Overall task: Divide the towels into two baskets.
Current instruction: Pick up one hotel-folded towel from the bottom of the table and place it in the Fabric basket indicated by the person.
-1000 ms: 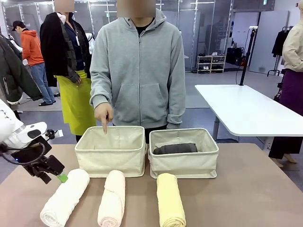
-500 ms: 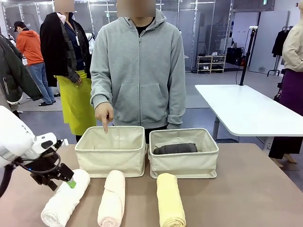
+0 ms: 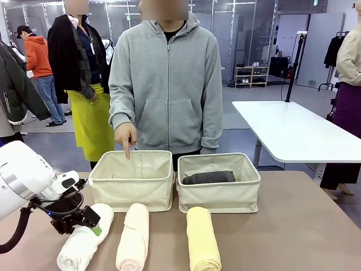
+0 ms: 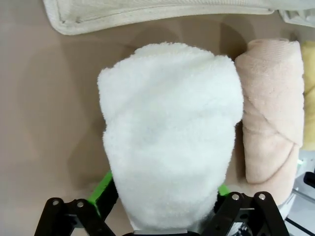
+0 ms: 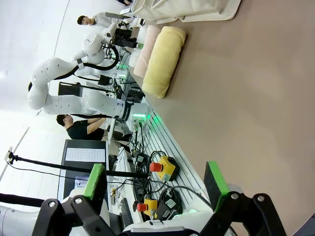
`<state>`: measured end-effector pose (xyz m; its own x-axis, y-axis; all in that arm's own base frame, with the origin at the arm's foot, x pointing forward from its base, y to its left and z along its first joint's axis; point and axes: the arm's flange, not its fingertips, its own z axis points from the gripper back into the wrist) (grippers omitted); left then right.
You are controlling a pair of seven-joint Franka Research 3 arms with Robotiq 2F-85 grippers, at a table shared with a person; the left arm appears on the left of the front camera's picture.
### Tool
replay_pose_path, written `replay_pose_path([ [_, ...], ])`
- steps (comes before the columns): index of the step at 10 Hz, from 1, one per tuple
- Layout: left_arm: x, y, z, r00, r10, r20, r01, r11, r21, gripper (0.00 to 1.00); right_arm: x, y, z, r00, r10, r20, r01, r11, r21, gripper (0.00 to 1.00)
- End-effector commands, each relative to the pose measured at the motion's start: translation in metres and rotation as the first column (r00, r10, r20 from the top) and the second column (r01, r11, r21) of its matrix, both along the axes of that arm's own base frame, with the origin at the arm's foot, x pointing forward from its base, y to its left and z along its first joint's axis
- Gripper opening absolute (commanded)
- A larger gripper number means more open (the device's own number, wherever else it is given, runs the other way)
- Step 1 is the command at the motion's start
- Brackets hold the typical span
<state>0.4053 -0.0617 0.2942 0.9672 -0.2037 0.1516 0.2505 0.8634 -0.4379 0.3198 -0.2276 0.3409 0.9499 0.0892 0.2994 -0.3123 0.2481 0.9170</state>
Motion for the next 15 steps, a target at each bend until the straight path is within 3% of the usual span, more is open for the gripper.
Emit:
replay_pose_path([
  [1,-0.108,0.013,-0.025,0.999,-0.028,0.018,0.028,1.0,0.002,0.62,-0.002,0.001,0.002,1.0,-0.005,0.02,0.005,1.0,0.0,1.0],
  [2,-0.107,0.013,-0.023,0.999,-0.026,0.02,0.026,1.0,-0.004,0.76,-0.002,0.001,0.002,1.0,-0.005,0.02,0.005,1.0,0.0,1.0],
  [3,-0.106,0.012,-0.019,0.999,-0.024,0.031,0.024,1.0,-0.002,0.43,-0.002,0.001,0.002,1.0,-0.005,0.02,0.005,1.0,0.0,1.0],
  [4,-0.105,0.011,-0.01,0.998,-0.025,0.055,0.024,1.0,0.014,0.57,-0.002,0.001,0.002,1.0,-0.005,0.02,0.005,1.0,0.0,1.0],
  [5,-0.103,0.007,0.002,0.997,-0.013,0.082,0.012,1.0,0.015,0.24,-0.002,0.001,0.002,1.0,-0.005,0.02,0.005,1.0,0.0,1.0],
  [6,-0.101,0.002,0.02,0.995,-0.005,0.102,0.007,1.0,-0.013,0.4,-0.002,0.001,0.002,1.0,-0.005,0.02,0.005,1.0,0.0,1.0],
  [7,-0.1,-0.003,0.046,0.992,-0.002,0.125,0.007,0.999,-0.042,0.09,-0.002,0.001,0.002,1.0,-0.005,0.02,0.005,1.0,0.0,1.0],
  [8,-0.097,-0.005,0.074,0.991,0.012,0.132,-0.003,0.998,-0.068,0.28,-0.002,0.001,0.002,1.0,-0.005,0.02,0.005,1.0,0.0,1.0],
  [9,-0.093,-0.003,0.103,0.989,-0.008,0.151,0.022,0.995,-0.093,0.02,-0.002,0.001,0.002,1.0,-0.005,0.02,0.005,1.0,0.0,1.0],
  [10,-0.087,0.005,0.134,0.981,-0.103,0.167,0.118,0.99,-0.083,0.02,-0.002,0.001,0.002,1.0,-0.005,0.02,0.005,1.0,0.0,1.0],
  [11,-0.083,0.007,0.161,0.951,-0.24,0.196,0.256,0.964,-0.064,0.02,-0.002,0.001,0.002,1.0,-0.005,0.02,0.005,1.0,0.0,1.0],
  [13,-0.078,0.006,0.193,0.825,-0.492,0.277,0.499,0.865,0.05,0.02,-0.002,0.001,0.002,1.0,-0.005,0.02,0.005,1.0,0.0,1.0],
  [15,-0.074,-0.001,0.209,0.71,-0.605,0.36,0.599,0.788,0.142,0.02,-0.002,0.001,0.002,1.0,-0.005,0.02,0.005,1.0,0.0,1.0],
])
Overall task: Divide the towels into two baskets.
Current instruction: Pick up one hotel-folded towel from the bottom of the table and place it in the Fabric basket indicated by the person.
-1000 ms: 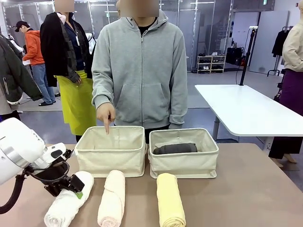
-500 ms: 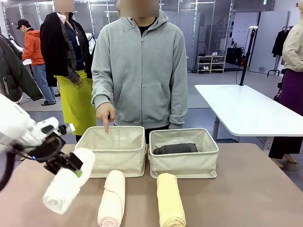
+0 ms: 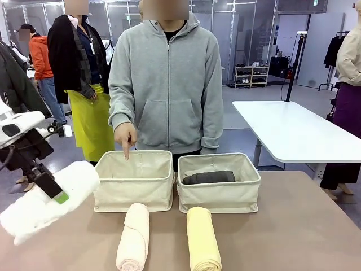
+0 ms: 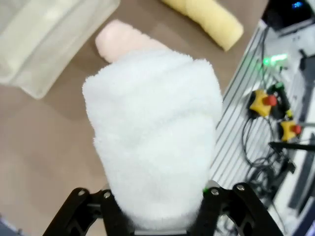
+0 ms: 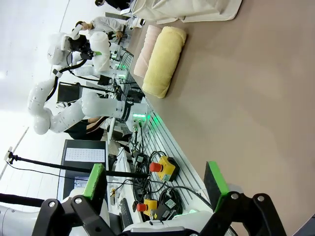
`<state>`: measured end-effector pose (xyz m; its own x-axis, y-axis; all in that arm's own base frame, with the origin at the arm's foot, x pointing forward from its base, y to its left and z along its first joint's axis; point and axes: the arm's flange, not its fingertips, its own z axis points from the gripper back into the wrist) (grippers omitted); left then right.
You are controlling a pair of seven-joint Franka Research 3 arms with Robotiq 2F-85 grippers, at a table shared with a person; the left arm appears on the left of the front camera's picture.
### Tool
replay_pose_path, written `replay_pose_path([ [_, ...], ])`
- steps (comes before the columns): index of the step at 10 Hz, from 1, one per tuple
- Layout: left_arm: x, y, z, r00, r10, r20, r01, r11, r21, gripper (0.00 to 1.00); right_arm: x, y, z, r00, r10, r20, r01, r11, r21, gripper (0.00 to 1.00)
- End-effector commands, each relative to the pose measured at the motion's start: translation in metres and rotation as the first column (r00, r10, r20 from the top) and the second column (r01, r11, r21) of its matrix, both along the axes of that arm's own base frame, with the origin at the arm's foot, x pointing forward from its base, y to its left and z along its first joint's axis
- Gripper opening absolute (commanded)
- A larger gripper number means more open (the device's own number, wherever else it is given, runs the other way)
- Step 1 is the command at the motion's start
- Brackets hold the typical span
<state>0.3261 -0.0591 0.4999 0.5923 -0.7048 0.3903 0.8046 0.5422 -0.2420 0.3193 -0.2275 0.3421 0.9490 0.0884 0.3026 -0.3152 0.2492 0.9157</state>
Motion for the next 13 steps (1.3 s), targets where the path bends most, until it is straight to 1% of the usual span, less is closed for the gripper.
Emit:
replay_pose_path([
  [1,0.001,-0.006,0.006,0.99,-0.082,0.115,0.092,0.992,-0.085,0.02,-0.001,0.001,0.001,1.0,-0.004,0.017,0.004,1.0,0.001,1.0],
  [2,-0.007,-0.004,0.005,0.982,-0.1,0.161,0.125,0.981,-0.152,0.02,-0.001,0.001,0.001,1.0,-0.004,0.017,0.004,1.0,0.001,1.0],
  [3,-0.018,0.011,0.004,0.968,-0.011,0.251,0.047,0.989,-0.138,0.02,-0.001,0.001,0.001,1.0,-0.004,0.017,0.004,1.0,0.001,1.0],
  [4,0.0,-0.01,0.013,0.991,-0.084,0.101,0.091,0.994,-0.063,0.02,-0.001,0.001,0.001,1.0,-0.004,0.017,0.004,1.0,0.001,1.0],
  [5,0.0,-0.01,0.013,0.991,-0.084,0.101,0.091,0.994,-0.063,0.02,-0.001,0.001,0.001,1.0,-0.004,0.017,0.004,1.0,0.001,1.0],
  [6,-0.005,-0.001,0.012,0.985,-0.064,0.158,0.08,0.992,-0.098,0.37,-0.001,0.001,0.001,1.0,-0.004,0.017,0.004,1.0,0.001,1.0],
  [7,-0.013,-0.009,0.035,0.935,-0.212,0.284,0.218,0.976,0.009,0.37,-0.001,0.001,0.001,1.0,-0.004,0.017,0.004,1.0,0.001,1.0],
  [8,0.012,-0.028,0.049,0.896,-0.284,0.341,0.259,0.959,0.117,0.37,-0.001,0.001,0.001,1.0,-0.004,0.017,0.004,1.0,0.001,1.0],
  [9,0.043,-0.049,0.053,0.864,-0.394,0.315,0.344,0.917,0.203,0.37,-0.001,0.001,0.001,1.0,-0.004,0.017,0.004,1.0,0.001,1.0],
  [10,0.07,-0.065,0.048,0.81,-0.513,0.283,0.45,0.854,0.261,0.37,-0.001,0.001,0.001,1.0,-0.004,0.017,0.004,1.0,0.001,1.0],
  [11,0.098,-0.084,0.043,0.752,-0.607,0.256,0.535,0.79,0.3,0.37,-0.001,0.001,0.001,1.0,-0.004,0.017,0.004,1.0,0.001,1.0],
  [12,0.122,-0.101,0.038,0.703,-0.664,0.255,0.565,0.739,0.368,0.37,-0.001,0.001,0.001,1.0,-0.004,0.017,0.004,1.0,0.001,1.0],
  [13,0.147,-0.114,0.029,0.668,-0.702,0.247,0.586,0.701,0.407,0.37,-0.001,0.001,0.001,1.0,-0.004,0.017,0.004,1.0,0.001,1.0],
])
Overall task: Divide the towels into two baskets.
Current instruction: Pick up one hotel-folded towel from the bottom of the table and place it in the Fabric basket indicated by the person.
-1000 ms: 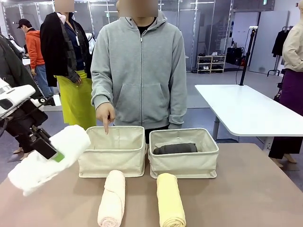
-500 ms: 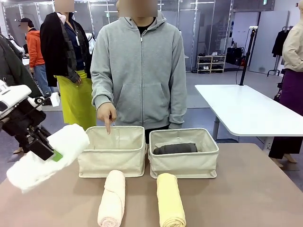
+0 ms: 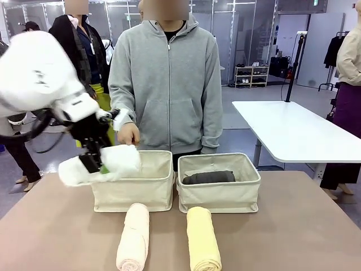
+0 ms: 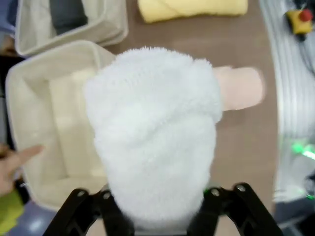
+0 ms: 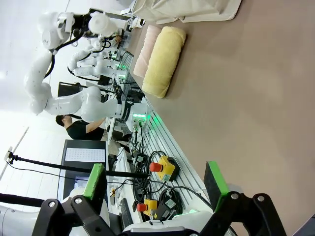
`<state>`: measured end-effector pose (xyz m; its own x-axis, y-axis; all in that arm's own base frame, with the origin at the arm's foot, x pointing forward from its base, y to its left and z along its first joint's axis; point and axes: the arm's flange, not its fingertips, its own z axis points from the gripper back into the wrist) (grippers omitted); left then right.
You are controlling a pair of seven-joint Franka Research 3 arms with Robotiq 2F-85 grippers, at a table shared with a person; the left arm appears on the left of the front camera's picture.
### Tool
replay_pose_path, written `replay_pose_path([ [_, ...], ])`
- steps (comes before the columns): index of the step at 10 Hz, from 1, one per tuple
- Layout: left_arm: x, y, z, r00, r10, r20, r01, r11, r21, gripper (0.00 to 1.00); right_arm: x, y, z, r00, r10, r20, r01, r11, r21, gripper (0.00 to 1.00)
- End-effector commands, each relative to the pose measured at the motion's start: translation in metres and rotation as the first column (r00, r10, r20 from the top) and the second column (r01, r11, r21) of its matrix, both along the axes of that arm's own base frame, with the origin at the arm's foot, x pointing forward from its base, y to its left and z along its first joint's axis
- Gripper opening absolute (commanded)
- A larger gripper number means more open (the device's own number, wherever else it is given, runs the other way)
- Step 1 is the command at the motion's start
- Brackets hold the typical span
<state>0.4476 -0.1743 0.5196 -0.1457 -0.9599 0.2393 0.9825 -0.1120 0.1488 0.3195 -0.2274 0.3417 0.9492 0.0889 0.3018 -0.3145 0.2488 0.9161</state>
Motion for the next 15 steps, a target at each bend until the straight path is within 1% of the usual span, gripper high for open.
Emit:
replay_pose_path([
  [1,0.05,-0.013,0.002,0.994,-0.065,0.083,0.061,0.997,0.046,0.37,-0.001,0.001,0.002,1.0,-0.004,0.018,0.004,1.0,0.001,1.0],
  [2,0.076,-0.023,-0.005,0.991,-0.07,0.116,0.062,0.995,0.073,0.37,-0.001,0.001,0.002,1.0,-0.004,0.018,0.004,1.0,0.001,1.0],
  [3,0.101,-0.032,-0.016,0.989,-0.082,0.126,0.071,0.993,0.091,0.37,-0.001,0.001,0.002,1.0,-0.004,0.018,0.004,1.0,0.001,1.0],
  [6,0.144,-0.041,-0.047,0.992,-0.029,0.122,0.014,0.993,0.119,0.37,-0.001,0.001,0.002,1.0,-0.004,0.018,0.004,1.0,0.001,1.0],
  [8,0.166,-0.043,-0.061,0.988,-0.013,0.156,-0.009,0.99,0.14,0.37,-0.001,0.001,0.002,1.0,-0.004,0.018,0.004,1.0,0.001,1.0],
  [9,0.171,-0.043,-0.064,0.987,-0.009,0.159,-0.011,0.992,0.126,0.66,-0.001,0.001,0.002,1.0,-0.004,0.018,0.004,1.0,0.001,1.0],
  [10,0.174,-0.044,-0.066,0.985,-0.006,0.171,-0.017,0.991,0.135,0.73,-0.001,0.001,0.002,1.0,-0.004,0.018,0.004,1.0,0.001,1.0],
  [11,0.174,-0.045,-0.067,0.984,-0.004,0.176,-0.02,0.991,0.135,1.0,-0.001,0.001,0.002,1.0,-0.004,0.018,0.004,1.0,0.001,1.0],
  [13,0.168,-0.047,-0.067,0.987,-0.012,0.159,-0.008,0.992,0.124,1.0,-0.001,0.001,0.002,1.0,-0.004,0.018,0.004,1.0,0.001,1.0],
  [14,0.164,-0.046,-0.066,0.985,-0.01,0.172,-0.014,0.99,0.14,0.96,-0.001,0.001,0.002,1.0,-0.004,0.018,0.004,1.0,0.001,1.0],
  [15,0.158,-0.042,-0.064,0.984,0.014,0.18,-0.039,0.99,0.135,1.0,-0.001,0.001,0.002,1.0,-0.004,0.018,0.004,1.0,0.001,1.0],
])
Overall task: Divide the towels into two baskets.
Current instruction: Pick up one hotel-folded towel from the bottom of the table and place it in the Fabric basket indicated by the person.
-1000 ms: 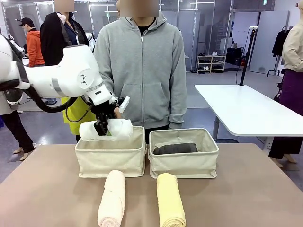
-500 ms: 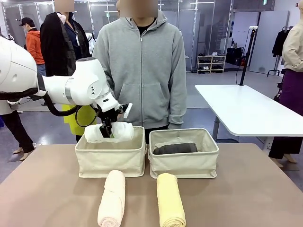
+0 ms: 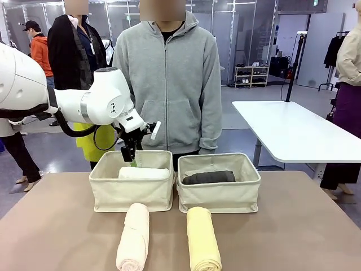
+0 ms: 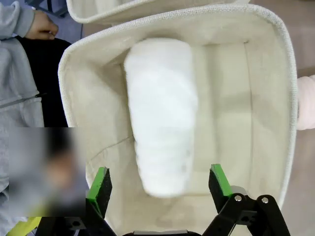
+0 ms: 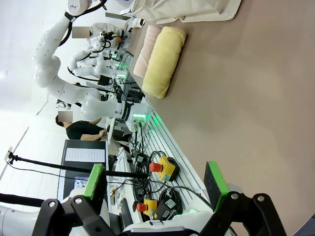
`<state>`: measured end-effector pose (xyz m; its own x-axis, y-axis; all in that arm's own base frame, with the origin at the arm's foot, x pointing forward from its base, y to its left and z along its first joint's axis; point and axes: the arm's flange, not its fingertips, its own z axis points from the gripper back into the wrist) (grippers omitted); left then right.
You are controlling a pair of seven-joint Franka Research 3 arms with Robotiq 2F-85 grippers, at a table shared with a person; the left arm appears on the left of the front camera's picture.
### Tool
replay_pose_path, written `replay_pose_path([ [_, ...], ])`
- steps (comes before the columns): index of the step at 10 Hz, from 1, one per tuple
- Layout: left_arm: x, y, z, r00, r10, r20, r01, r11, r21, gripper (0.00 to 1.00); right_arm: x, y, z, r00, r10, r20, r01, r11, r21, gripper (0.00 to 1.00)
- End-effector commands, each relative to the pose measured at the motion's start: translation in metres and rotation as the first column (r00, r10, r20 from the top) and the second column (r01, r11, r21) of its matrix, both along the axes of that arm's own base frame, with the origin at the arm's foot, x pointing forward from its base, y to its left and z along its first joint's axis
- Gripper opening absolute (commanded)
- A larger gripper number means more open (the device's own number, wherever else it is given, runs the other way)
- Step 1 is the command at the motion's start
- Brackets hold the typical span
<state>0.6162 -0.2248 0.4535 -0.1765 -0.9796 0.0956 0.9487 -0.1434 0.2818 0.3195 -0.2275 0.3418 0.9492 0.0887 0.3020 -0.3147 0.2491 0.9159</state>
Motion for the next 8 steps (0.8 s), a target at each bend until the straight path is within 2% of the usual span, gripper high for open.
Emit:
replay_pose_path([
  [1,-0.021,0.018,0.003,0.997,0.066,0.027,-0.067,0.998,0.015,1.0,-0.001,0.001,0.002,1.0,-0.004,0.017,0.004,1.0,0.001,1.0],
  [2,0.0,0.0,0.0,1.0,0.0,0.0,0.0,1.0,0.0,1.0,-0.001,0.001,0.002,1.0,-0.004,0.017,0.004,1.0,0.001,1.0],
  [8,0.0,0.0,0.0,1.0,0.0,0.0,0.0,1.0,0.0,1.0,-0.001,0.001,0.002,1.0,-0.004,0.017,0.004,1.0,0.001,1.0],
])
